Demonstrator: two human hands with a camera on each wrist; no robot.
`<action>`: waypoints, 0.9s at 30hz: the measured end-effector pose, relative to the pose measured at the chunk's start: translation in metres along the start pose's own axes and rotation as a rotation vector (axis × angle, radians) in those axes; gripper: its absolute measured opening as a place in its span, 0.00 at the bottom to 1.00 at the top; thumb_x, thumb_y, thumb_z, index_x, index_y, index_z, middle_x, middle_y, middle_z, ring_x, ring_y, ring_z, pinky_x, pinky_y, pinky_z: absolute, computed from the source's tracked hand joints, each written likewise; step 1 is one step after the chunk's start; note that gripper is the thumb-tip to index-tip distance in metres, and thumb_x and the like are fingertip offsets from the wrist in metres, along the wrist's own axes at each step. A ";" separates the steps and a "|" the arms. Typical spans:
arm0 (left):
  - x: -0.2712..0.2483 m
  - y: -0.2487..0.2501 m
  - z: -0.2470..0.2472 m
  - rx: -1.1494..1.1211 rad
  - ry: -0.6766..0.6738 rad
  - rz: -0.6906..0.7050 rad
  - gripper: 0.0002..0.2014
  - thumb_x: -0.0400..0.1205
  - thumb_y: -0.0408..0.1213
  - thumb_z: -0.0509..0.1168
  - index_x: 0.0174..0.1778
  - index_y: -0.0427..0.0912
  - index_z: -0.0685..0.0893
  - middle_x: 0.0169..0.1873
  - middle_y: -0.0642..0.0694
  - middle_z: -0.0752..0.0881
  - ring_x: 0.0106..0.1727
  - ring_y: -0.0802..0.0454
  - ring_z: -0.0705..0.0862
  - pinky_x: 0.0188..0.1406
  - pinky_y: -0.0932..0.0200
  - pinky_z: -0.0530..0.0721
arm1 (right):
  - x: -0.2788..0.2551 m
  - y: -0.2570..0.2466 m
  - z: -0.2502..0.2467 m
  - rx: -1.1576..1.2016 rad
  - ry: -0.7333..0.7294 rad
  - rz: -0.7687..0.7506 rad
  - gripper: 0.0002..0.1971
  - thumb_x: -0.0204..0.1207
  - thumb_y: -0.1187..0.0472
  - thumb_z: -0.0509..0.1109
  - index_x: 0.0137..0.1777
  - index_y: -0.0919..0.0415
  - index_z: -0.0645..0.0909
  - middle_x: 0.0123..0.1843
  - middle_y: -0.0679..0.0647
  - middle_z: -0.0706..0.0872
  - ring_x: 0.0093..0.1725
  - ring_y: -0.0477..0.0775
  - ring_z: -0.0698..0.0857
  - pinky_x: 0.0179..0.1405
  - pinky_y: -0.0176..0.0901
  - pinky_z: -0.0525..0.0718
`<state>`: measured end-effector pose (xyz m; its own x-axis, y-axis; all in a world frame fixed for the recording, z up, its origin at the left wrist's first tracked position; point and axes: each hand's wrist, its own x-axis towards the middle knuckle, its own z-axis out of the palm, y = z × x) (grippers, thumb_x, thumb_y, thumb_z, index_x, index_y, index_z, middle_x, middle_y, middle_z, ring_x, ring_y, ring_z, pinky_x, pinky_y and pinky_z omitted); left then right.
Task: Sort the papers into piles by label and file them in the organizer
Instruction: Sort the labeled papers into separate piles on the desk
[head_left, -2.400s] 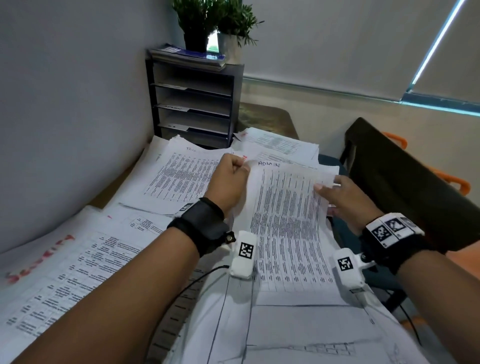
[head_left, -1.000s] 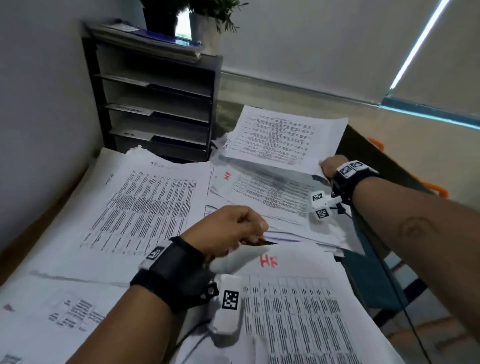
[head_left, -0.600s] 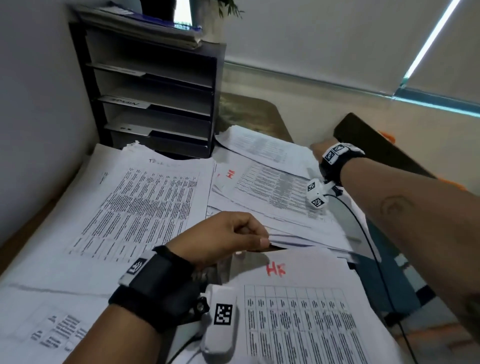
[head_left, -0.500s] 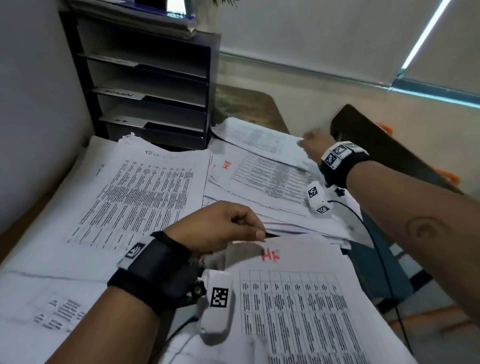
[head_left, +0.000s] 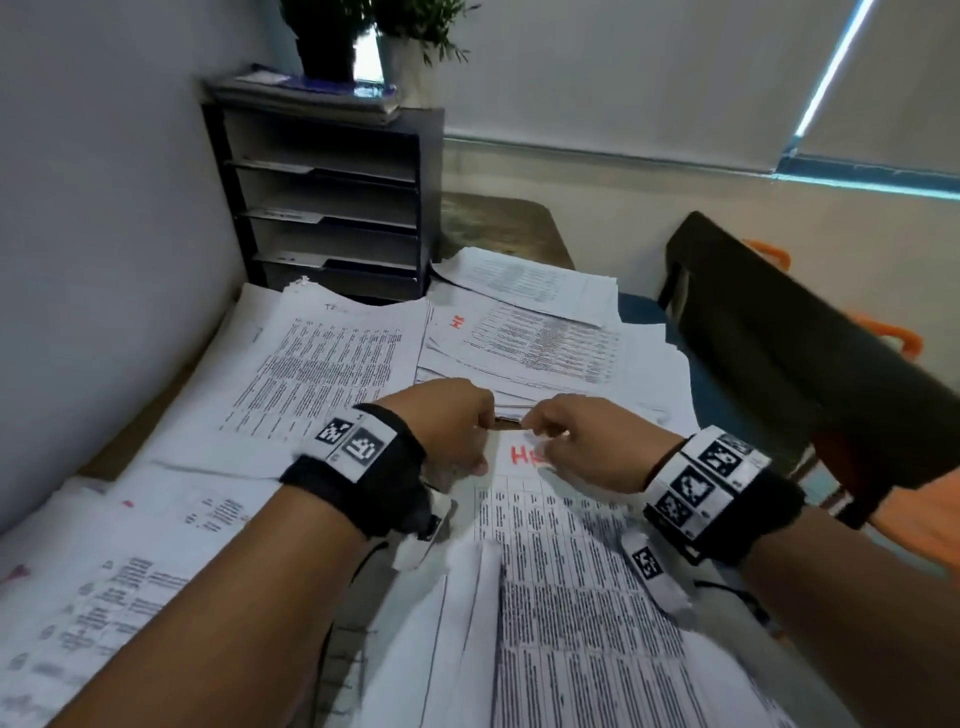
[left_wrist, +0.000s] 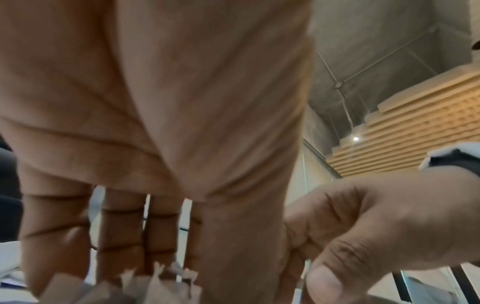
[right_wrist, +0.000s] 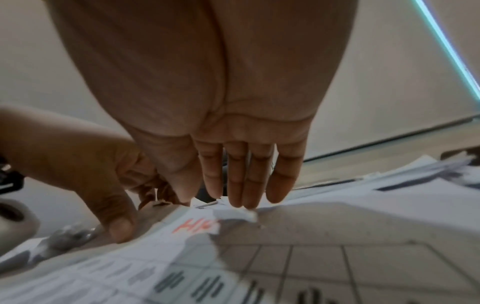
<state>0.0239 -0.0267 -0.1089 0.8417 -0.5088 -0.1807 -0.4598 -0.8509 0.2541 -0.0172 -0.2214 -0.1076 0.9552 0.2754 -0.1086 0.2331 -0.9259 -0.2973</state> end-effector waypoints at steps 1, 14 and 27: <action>-0.002 0.003 0.001 0.016 0.028 0.005 0.20 0.74 0.42 0.78 0.61 0.49 0.83 0.55 0.49 0.83 0.52 0.49 0.81 0.52 0.54 0.83 | -0.002 -0.002 0.000 -0.013 0.024 0.002 0.16 0.81 0.58 0.69 0.68 0.53 0.82 0.63 0.49 0.85 0.63 0.51 0.83 0.65 0.49 0.80; -0.037 0.012 0.006 0.019 0.240 -0.016 0.11 0.82 0.36 0.68 0.59 0.49 0.88 0.60 0.46 0.83 0.62 0.45 0.82 0.53 0.57 0.77 | -0.012 -0.009 0.014 -0.162 0.055 0.050 0.13 0.79 0.54 0.69 0.63 0.46 0.78 0.65 0.48 0.80 0.65 0.54 0.79 0.68 0.52 0.77; -0.050 -0.032 0.008 -0.786 0.788 -0.312 0.04 0.88 0.37 0.58 0.50 0.42 0.76 0.37 0.49 0.81 0.36 0.50 0.77 0.29 0.56 0.70 | -0.016 0.034 -0.019 0.419 0.444 0.264 0.50 0.64 0.43 0.83 0.82 0.59 0.62 0.78 0.57 0.71 0.78 0.59 0.71 0.74 0.64 0.76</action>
<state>-0.0054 0.0248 -0.1152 0.9580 0.1674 0.2327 -0.1303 -0.4685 0.8738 -0.0211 -0.2624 -0.0980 0.9759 -0.1624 0.1460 -0.0241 -0.7444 -0.6673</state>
